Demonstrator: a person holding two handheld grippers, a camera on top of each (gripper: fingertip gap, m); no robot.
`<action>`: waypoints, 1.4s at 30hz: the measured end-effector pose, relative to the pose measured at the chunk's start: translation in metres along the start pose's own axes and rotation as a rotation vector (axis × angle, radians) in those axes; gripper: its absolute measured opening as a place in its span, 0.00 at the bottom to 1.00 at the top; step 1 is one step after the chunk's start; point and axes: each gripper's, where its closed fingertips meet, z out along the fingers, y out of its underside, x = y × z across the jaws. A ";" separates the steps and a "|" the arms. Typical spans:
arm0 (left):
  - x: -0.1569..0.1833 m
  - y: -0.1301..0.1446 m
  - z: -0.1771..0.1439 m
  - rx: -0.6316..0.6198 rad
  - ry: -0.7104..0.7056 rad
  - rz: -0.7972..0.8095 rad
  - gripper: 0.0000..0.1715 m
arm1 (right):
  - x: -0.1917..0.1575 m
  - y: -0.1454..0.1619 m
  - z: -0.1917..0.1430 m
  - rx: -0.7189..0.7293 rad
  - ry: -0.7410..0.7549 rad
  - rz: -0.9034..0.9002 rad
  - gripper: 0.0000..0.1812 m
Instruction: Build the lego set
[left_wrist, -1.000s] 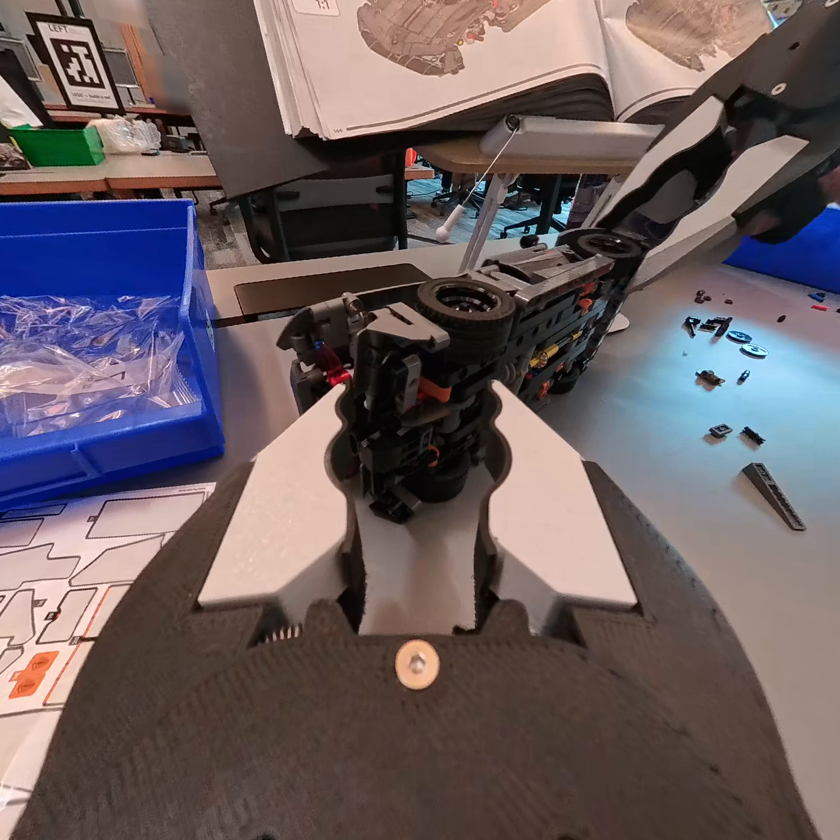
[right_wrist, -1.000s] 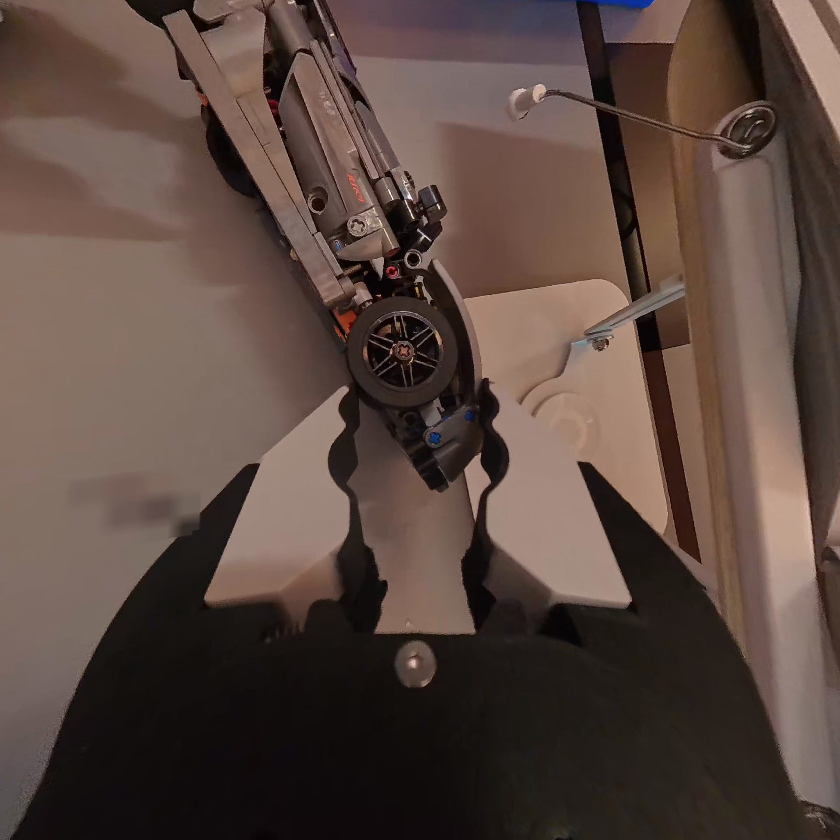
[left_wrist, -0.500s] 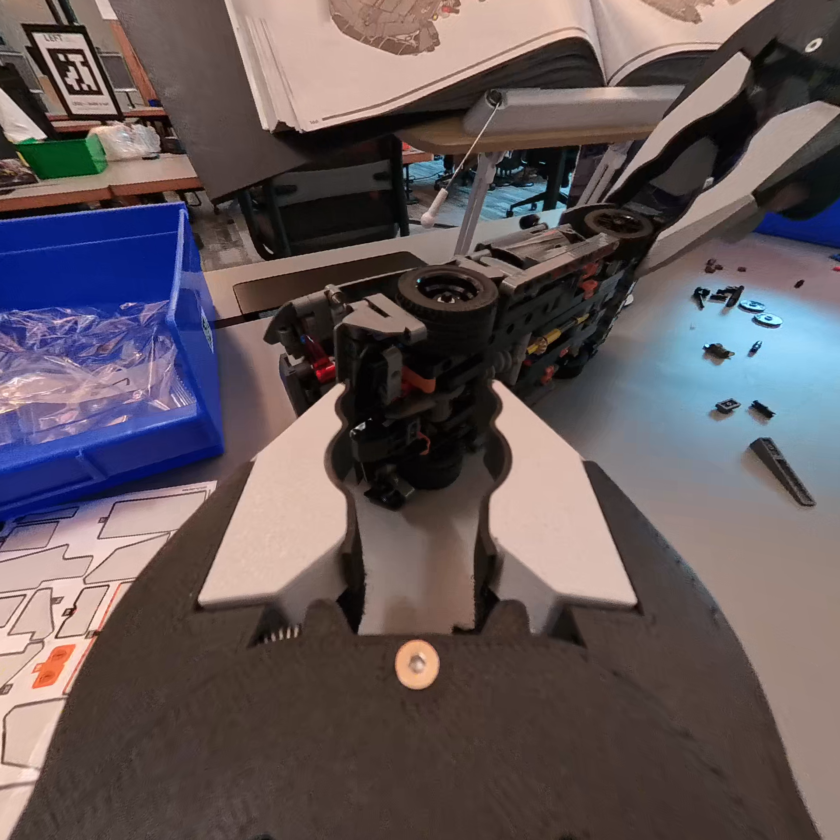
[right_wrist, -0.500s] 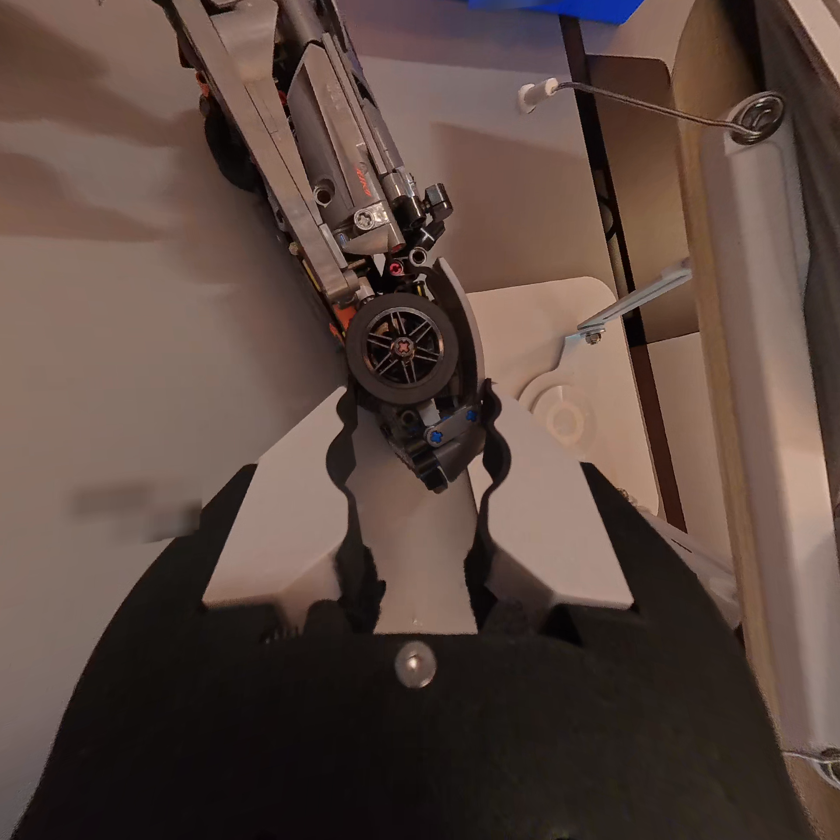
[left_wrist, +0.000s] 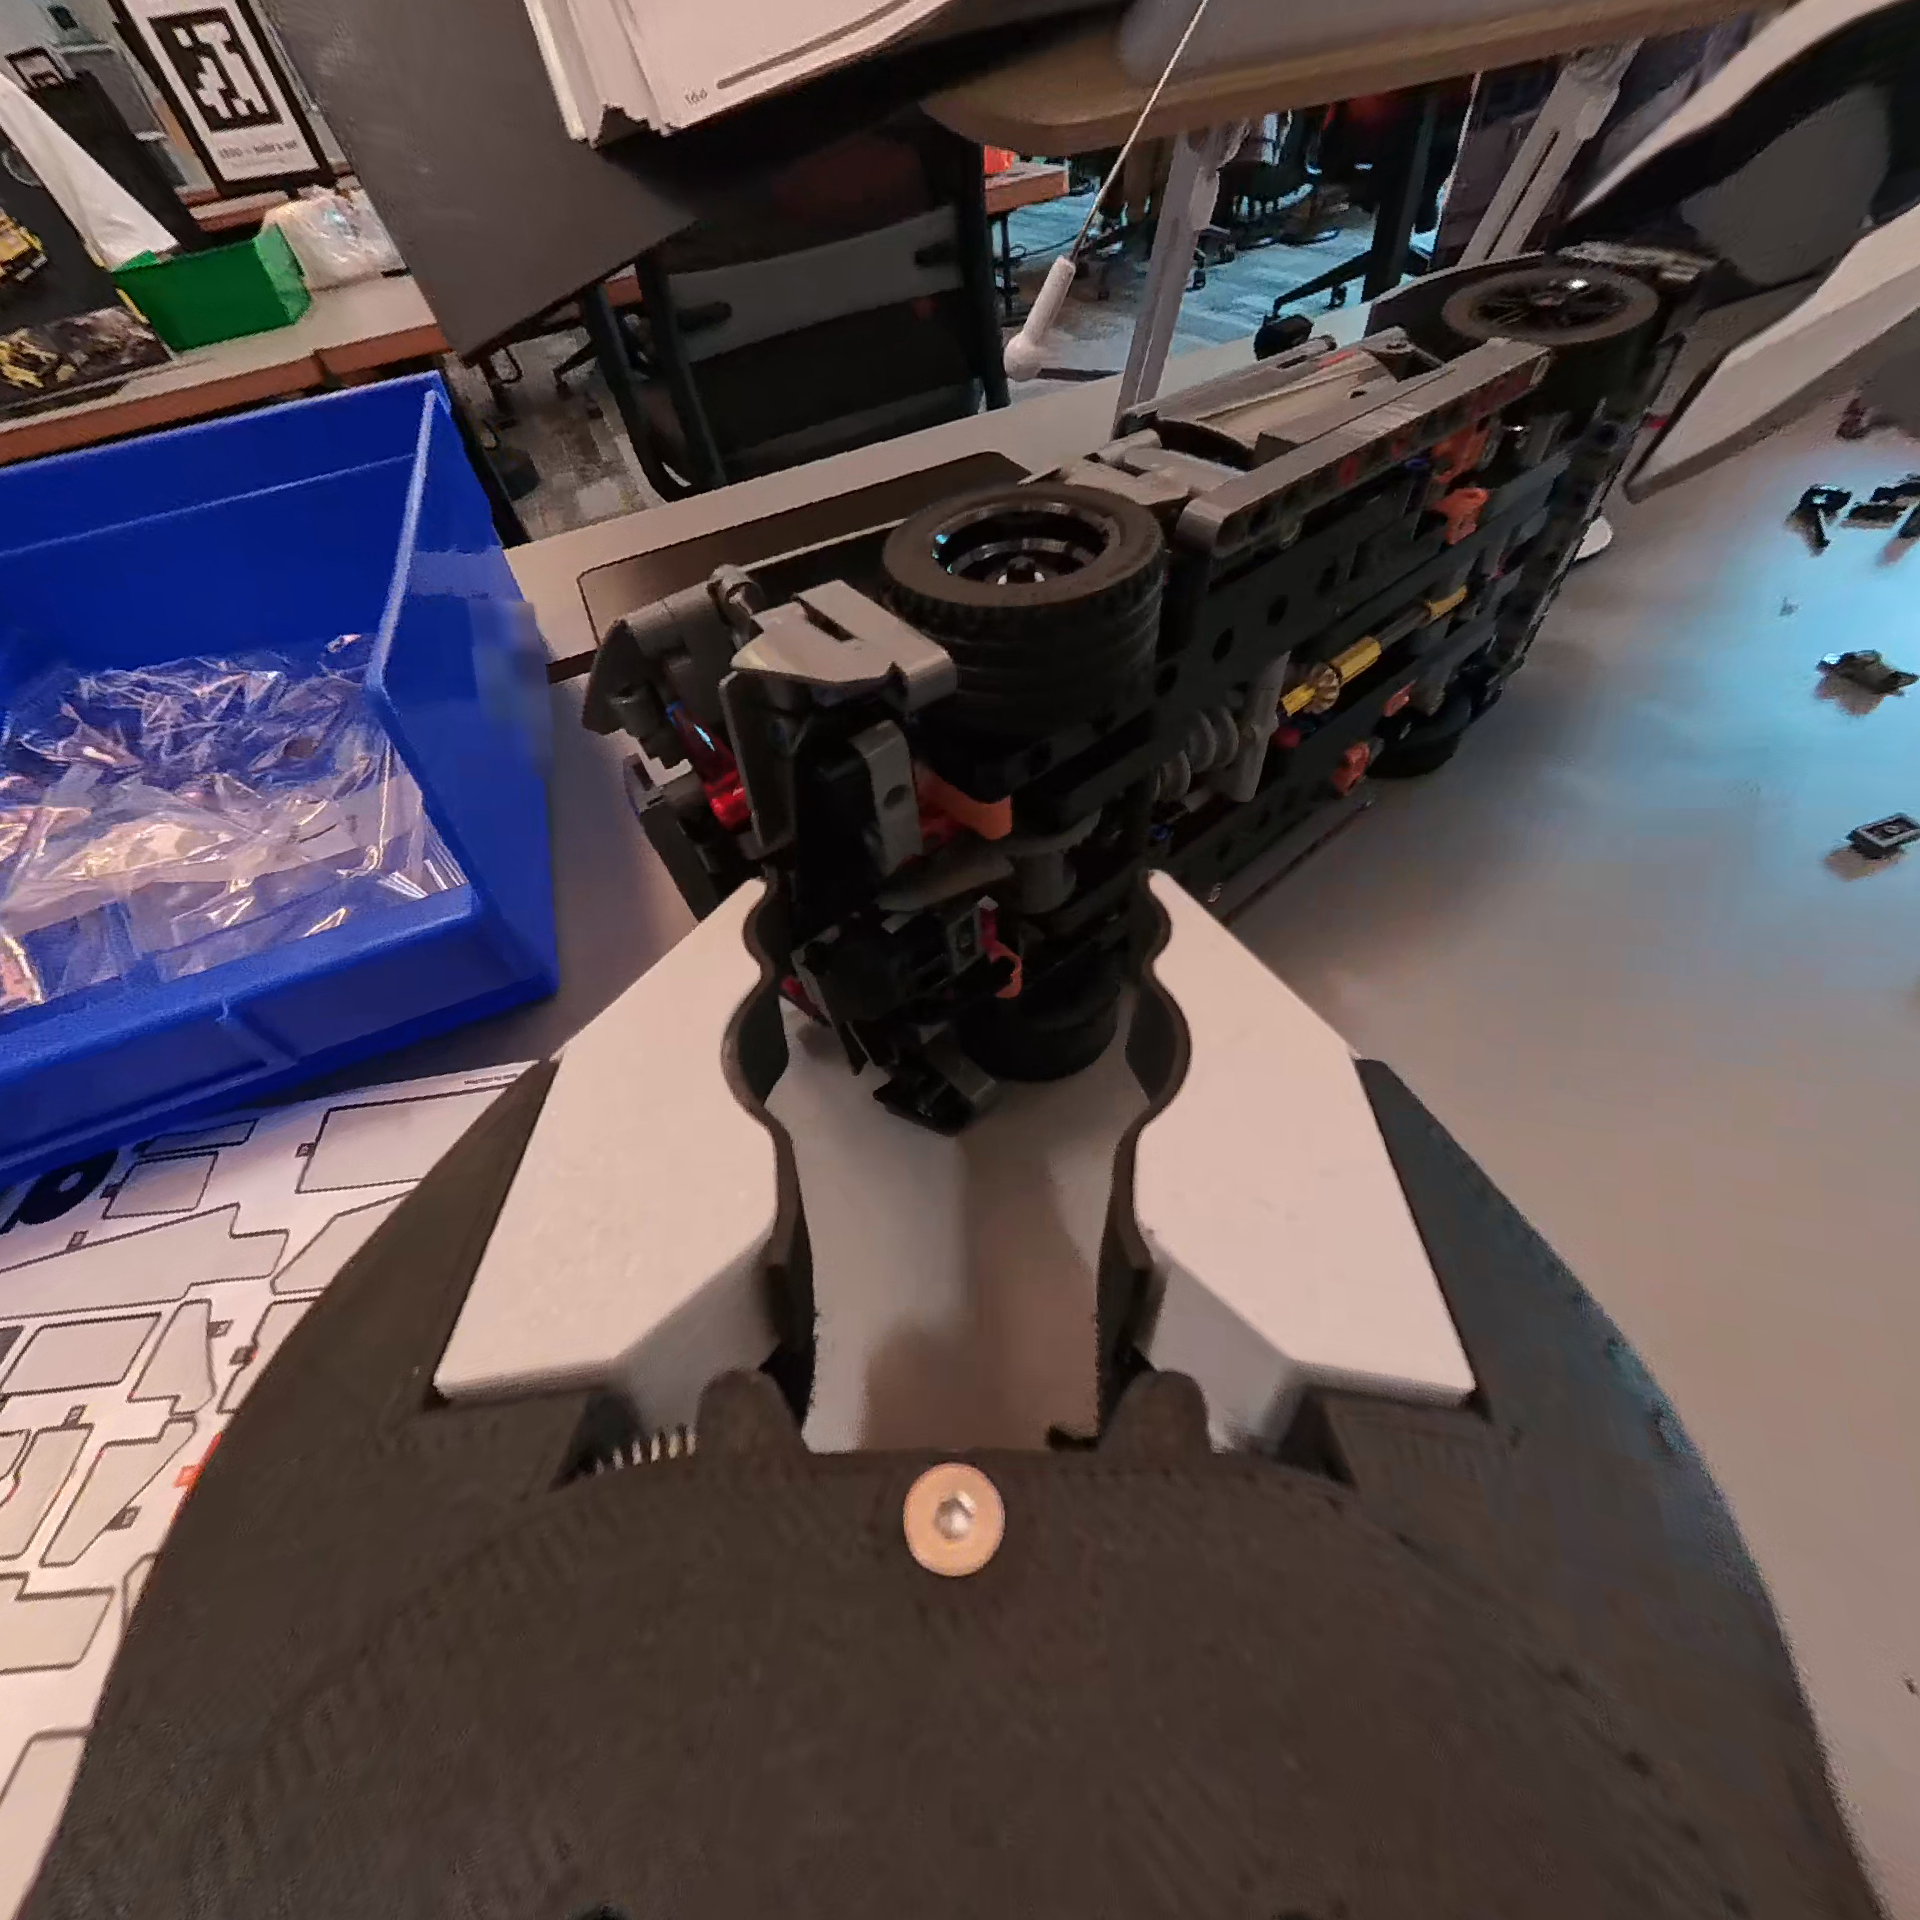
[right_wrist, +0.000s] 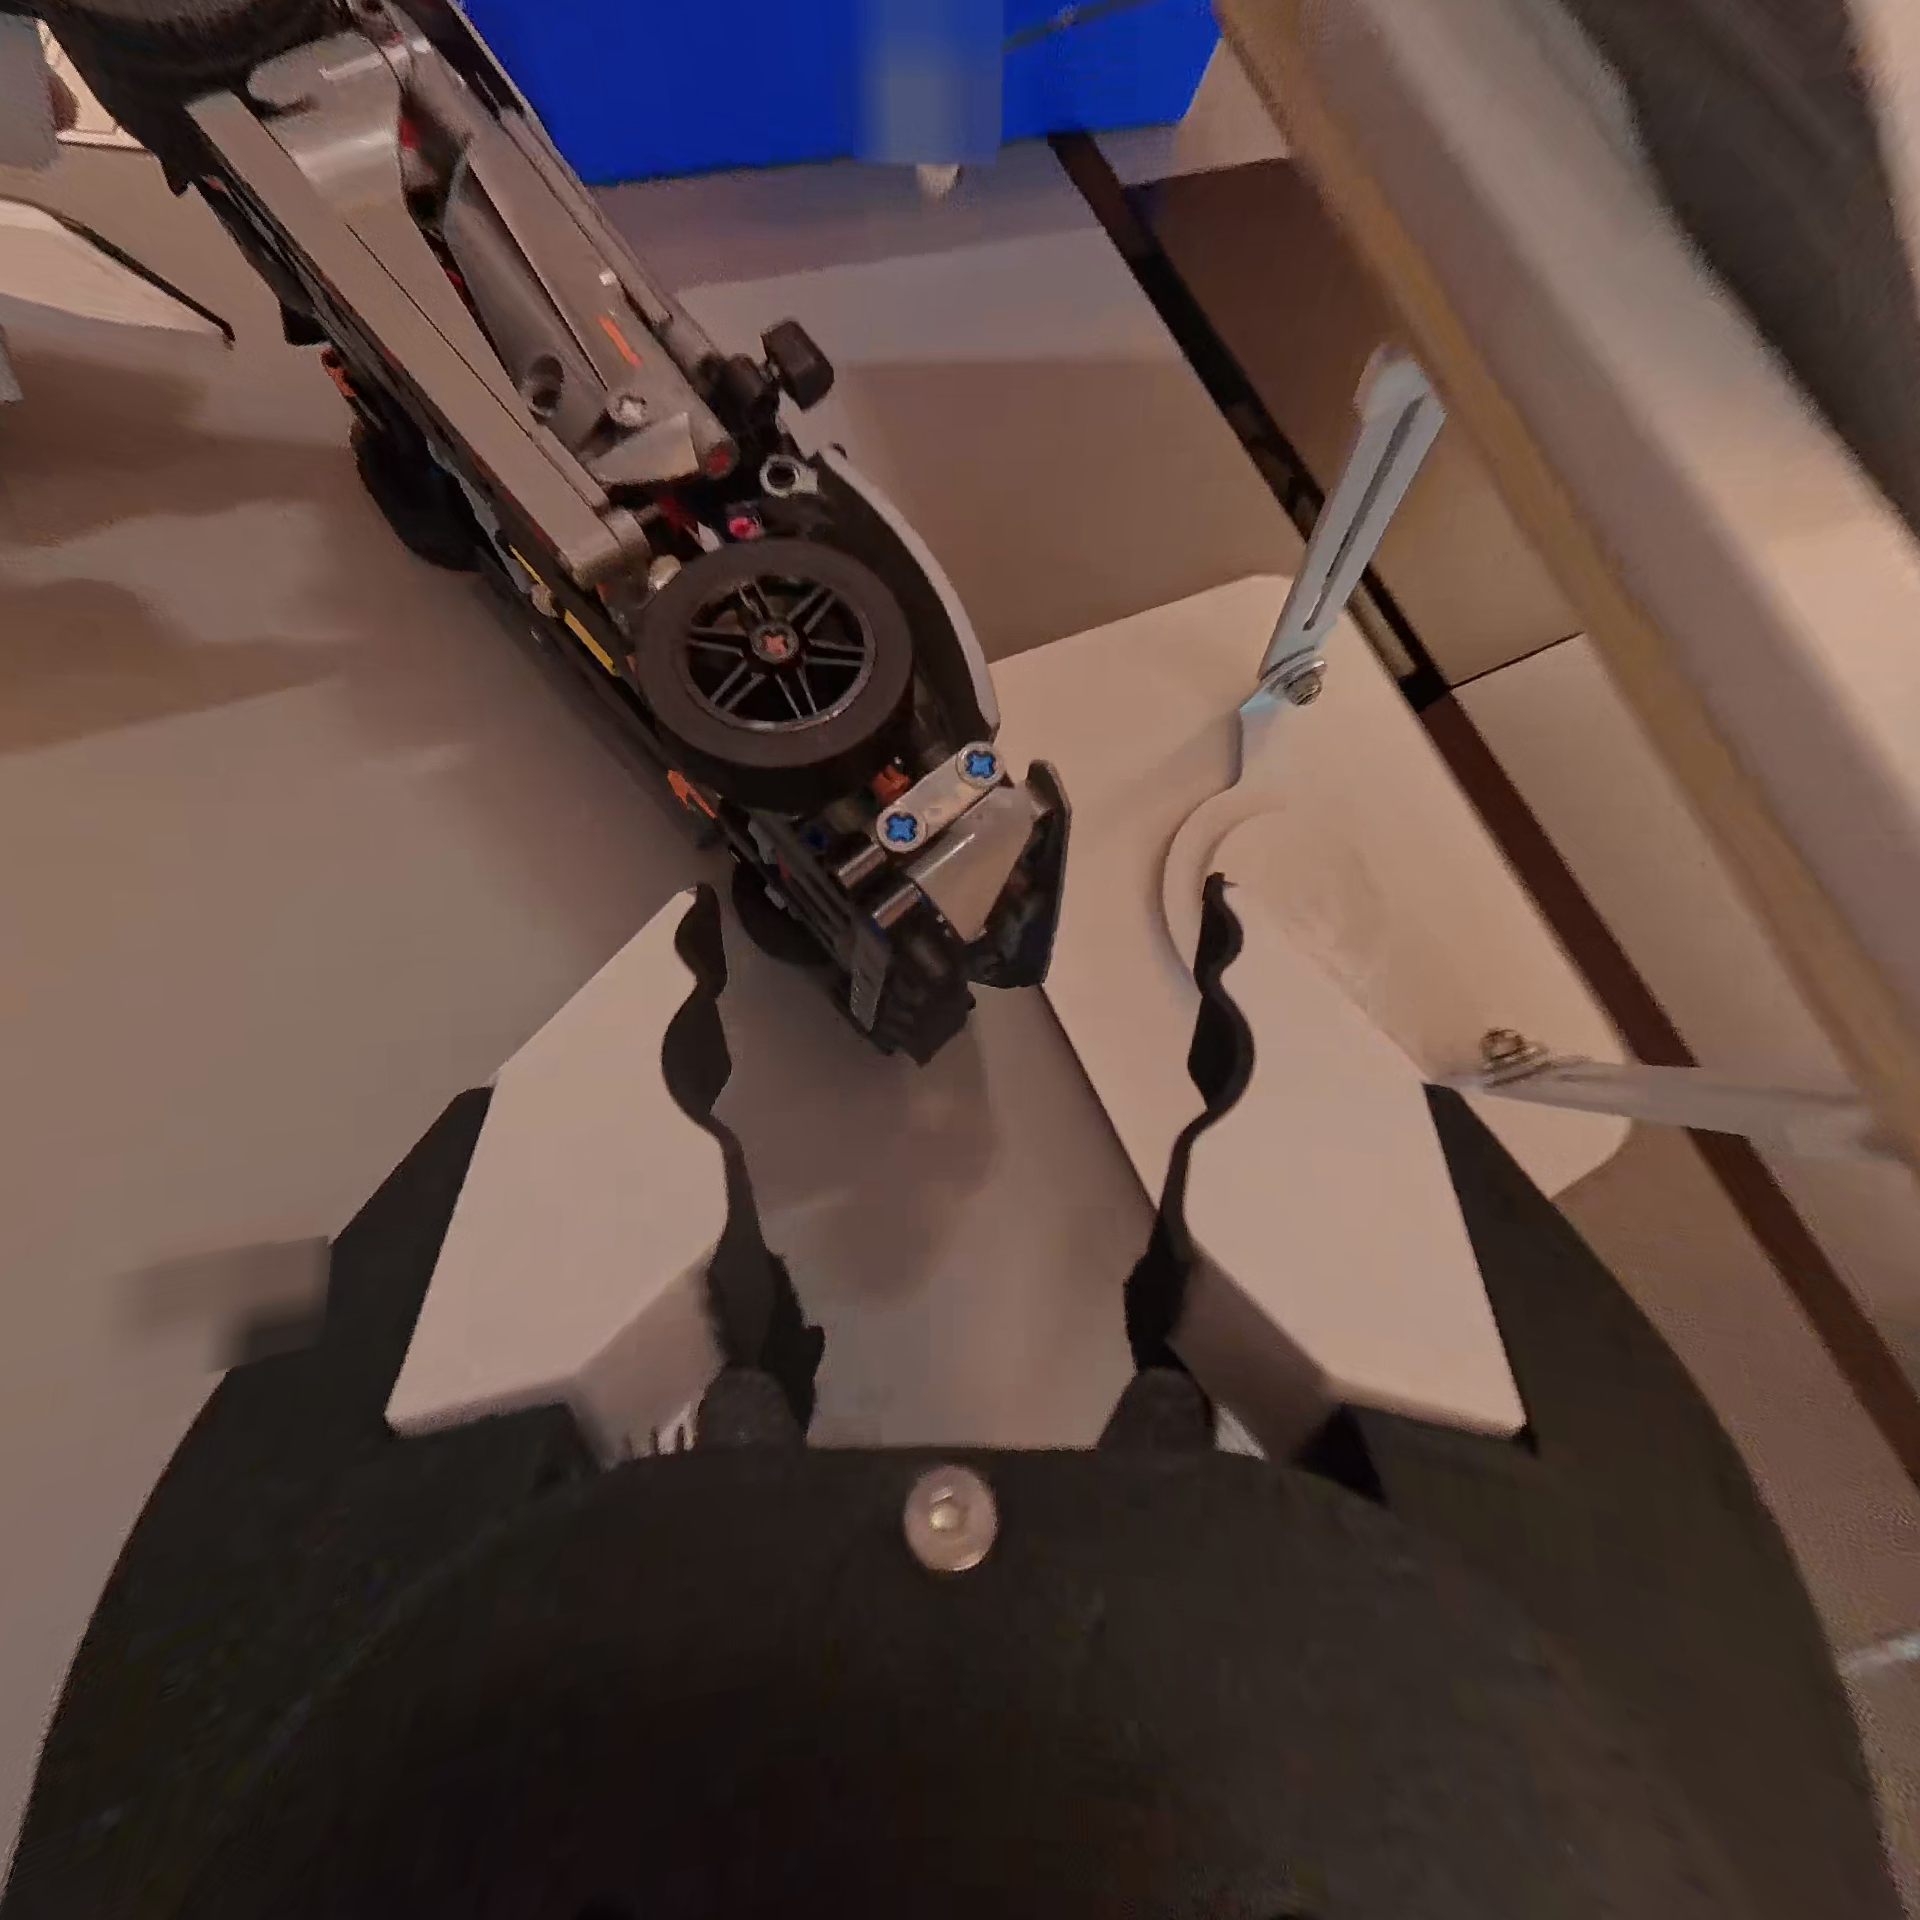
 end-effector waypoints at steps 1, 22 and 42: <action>0.001 0.000 0.000 0.002 0.001 0.006 0.36 | 0.000 0.005 0.005 -0.010 -0.002 0.009 0.50; 0.000 -0.001 0.005 -0.002 0.010 -0.010 0.35 | -0.009 0.006 0.039 0.060 -0.038 0.081 0.38; 0.000 -0.001 0.006 -0.003 0.011 -0.007 0.34 | -0.010 0.006 0.036 0.074 -0.074 0.068 0.37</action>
